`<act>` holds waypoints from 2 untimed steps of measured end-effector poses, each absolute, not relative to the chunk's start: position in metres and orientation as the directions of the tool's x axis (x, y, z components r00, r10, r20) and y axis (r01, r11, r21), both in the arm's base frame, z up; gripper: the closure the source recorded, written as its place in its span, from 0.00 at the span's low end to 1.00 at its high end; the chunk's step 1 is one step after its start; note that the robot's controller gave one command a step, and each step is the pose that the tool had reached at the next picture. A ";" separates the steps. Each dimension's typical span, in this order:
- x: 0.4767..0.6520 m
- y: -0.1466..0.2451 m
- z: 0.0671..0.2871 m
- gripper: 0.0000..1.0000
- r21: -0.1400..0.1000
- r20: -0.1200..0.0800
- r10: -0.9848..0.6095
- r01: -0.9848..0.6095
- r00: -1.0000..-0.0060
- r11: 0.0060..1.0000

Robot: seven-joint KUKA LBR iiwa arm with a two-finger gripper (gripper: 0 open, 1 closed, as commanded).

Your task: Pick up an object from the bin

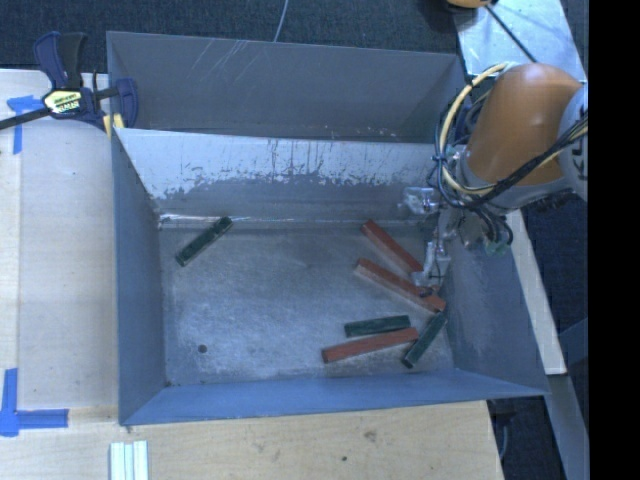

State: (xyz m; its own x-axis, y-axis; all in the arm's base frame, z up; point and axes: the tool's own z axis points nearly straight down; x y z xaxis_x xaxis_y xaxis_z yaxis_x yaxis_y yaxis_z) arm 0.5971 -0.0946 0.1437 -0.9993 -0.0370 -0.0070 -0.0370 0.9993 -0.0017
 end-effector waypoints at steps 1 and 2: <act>0.600 -0.099 0.122 0.00 -0.003 0.001 -0.125 -0.125 -0.992 0.992; 0.571 -0.092 0.096 0.00 -0.001 -0.007 -0.119 -0.119 -0.993 0.993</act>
Offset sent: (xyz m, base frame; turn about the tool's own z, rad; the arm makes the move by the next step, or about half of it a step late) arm -0.0488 0.0022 -0.0665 -0.0328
